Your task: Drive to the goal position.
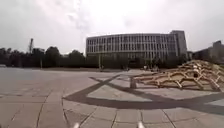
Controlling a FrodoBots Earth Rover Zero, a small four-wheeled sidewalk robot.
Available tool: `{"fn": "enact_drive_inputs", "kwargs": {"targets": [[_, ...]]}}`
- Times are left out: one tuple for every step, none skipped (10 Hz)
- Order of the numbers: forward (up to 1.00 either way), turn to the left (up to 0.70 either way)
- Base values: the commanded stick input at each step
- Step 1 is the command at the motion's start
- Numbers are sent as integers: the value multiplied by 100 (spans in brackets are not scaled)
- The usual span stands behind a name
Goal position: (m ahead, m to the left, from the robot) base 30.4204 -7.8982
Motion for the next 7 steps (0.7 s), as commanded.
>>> {"fn": "enact_drive_inputs", "kwargs": {"targets": [[85,0],[85,0],[85,0],[85,0],[85,0],[85,0],[85,0]]}}
